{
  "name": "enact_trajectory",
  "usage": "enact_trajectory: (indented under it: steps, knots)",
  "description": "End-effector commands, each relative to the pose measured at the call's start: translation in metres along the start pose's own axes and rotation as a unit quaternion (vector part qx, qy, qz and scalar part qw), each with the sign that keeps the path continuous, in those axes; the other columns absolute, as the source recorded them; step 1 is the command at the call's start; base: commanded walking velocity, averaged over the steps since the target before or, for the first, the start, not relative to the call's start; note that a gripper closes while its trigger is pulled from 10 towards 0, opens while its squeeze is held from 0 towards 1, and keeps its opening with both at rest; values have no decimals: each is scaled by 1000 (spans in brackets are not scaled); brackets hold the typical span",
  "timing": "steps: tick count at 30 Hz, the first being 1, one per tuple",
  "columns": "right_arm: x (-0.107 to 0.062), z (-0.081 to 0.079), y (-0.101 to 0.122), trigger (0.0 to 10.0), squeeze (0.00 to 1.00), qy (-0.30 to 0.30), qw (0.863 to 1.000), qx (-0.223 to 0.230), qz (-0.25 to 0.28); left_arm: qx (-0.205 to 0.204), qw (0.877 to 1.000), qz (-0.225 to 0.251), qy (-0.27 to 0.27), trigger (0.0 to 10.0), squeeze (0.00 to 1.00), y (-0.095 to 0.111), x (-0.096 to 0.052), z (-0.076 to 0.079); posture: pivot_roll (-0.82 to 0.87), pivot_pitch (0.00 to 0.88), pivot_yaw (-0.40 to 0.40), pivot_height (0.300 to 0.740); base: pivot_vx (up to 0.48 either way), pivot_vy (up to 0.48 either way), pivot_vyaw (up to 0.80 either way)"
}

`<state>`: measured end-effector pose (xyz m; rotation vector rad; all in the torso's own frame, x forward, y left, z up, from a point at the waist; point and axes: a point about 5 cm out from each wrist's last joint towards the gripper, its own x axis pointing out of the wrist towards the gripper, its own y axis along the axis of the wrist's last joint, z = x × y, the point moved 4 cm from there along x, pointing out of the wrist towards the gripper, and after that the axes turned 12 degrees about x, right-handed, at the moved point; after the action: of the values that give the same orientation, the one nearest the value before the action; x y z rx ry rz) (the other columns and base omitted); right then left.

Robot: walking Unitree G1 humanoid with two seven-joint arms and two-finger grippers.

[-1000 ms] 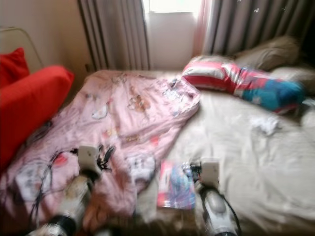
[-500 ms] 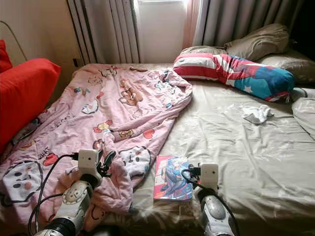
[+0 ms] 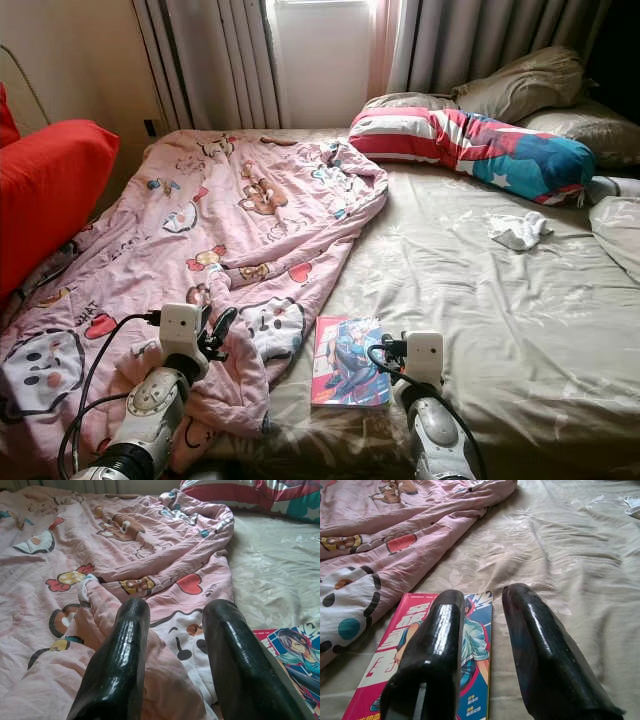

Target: Clean up the room

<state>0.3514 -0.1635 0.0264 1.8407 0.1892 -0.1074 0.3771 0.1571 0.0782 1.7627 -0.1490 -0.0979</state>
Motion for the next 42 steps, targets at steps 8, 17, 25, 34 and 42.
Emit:
enact_trajectory:
  steps: [8,17,25,34,42]
  knots:
    - [1,-4,1,10000,0,13,1000,-11,-1,-2,1000,-7,1,10000,0,-1,1,0,-76,63,28,582,0,0,69]
    - [1,-4,-1,10000,0,10,1000,-7,-4,-2,1000,-10,0,10000,0,-2,2,-1,-77,64,28,582,214,0,167]
    - [0,-8,1,10000,0,16,1000,-10,6,-1,1000,-13,0,10000,0,-3,1,-1,-76,64,28,582,255,0,0]
    - [-1,-10,1,10000,0,21,1000,-14,13,-1,1000,-17,-1,10000,0,-5,0,0,-77,65,29,582,241,0,0]
    - [-1,-9,1,10000,0,19,1000,-14,8,-2,1000,-20,-4,10000,0,-7,0,0,-77,64,30,582,64,0,0]
